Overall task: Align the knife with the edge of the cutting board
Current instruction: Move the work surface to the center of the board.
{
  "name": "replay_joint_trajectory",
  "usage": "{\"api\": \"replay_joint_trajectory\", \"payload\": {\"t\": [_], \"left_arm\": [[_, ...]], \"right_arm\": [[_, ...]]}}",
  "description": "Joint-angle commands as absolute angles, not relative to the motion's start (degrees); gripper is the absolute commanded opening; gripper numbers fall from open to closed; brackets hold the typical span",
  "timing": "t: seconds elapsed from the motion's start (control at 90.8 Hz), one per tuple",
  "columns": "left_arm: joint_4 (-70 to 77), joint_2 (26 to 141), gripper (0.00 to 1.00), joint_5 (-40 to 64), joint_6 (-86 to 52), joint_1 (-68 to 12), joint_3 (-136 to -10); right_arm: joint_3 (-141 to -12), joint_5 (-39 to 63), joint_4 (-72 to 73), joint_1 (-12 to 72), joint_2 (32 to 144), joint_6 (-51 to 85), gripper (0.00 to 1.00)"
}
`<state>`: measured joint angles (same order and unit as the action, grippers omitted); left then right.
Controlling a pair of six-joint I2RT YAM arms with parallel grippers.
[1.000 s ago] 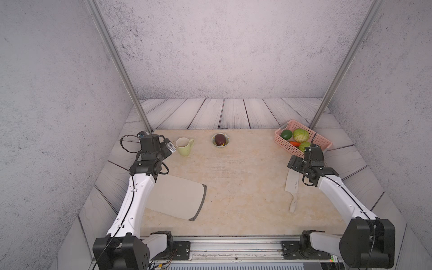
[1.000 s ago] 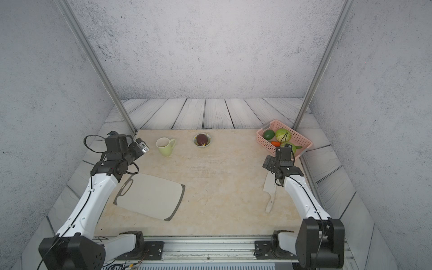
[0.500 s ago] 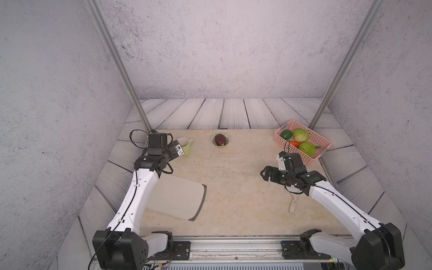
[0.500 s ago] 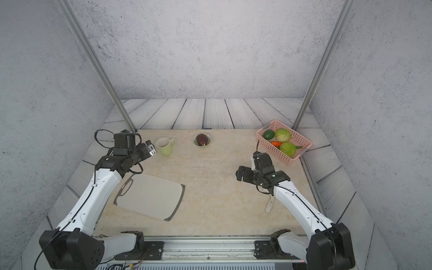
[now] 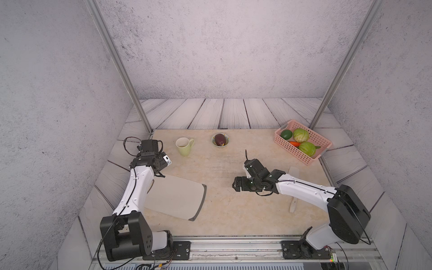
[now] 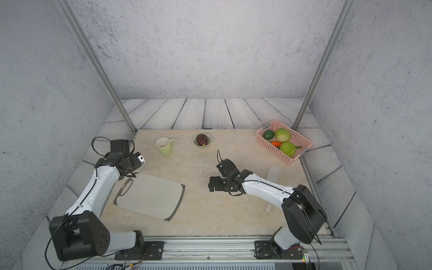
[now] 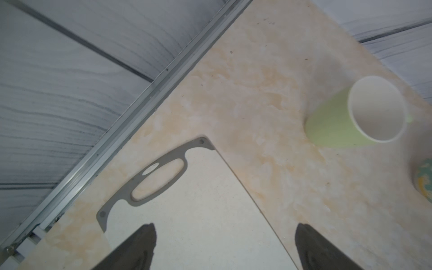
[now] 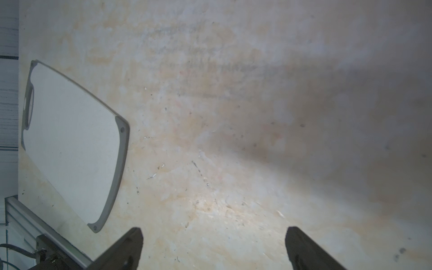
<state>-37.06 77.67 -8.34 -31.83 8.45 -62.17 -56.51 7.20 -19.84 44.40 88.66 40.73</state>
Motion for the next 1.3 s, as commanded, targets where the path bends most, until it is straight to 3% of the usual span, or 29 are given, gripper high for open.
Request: {"api": "replay_joint_trajectory", "payload": {"t": [0.0, 0.22, 0.716, 1.288], "left_arm": [[-35.42, 80.2, 0.98, -6.16, -33.81, 11.69, -60.98], [-35.98, 88.61, 0.98, -3.93, -34.49, 16.94, -63.05], [-36.21, 101.66, 0.98, 1.79, -35.04, 20.88, -65.91], [-36.1, 107.28, 0.98, 5.47, -34.25, 21.23, -67.23]], "right_arm": [[-58.85, 5.9, -19.18, 46.4, 90.97, 42.26, 0.99], [-63.4, 5.26, -20.56, 50.75, 96.36, 42.15, 0.99], [-67.38, 3.23, -21.84, 55.02, 102.16, 42.78, 0.99], [-71.5, 4.34, -23.38, 57.49, 105.63, 42.78, 0.99]]}}
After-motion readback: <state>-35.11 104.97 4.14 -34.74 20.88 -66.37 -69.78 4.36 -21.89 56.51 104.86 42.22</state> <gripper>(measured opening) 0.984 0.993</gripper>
